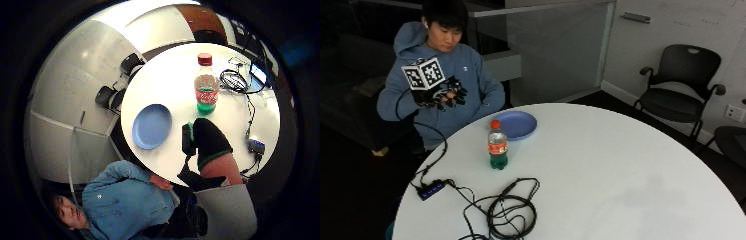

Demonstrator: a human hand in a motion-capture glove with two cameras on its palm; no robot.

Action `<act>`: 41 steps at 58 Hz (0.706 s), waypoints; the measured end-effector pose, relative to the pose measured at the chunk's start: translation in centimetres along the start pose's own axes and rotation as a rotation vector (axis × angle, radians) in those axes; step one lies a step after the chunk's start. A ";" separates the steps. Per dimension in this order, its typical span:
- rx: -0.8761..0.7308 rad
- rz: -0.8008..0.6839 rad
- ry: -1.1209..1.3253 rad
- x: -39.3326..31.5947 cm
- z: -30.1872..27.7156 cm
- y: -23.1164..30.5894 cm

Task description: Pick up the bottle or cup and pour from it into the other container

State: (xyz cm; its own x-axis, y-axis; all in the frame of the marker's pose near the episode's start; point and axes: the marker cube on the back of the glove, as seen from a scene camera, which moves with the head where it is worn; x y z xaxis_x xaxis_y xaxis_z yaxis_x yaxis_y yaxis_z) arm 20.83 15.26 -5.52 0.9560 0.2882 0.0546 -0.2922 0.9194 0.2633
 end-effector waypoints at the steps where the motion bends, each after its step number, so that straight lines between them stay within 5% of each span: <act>1: 0.004 0.001 -0.014 0.3 0.0 -0.1; 41: 0.254 0.086 -0.869 8.5 7.4 -3.9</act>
State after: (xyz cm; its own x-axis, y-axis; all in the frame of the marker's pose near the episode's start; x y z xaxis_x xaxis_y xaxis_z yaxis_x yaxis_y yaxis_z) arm 30.30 12.11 1.02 0.6441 -0.0446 0.7637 -0.4479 0.7874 0.4237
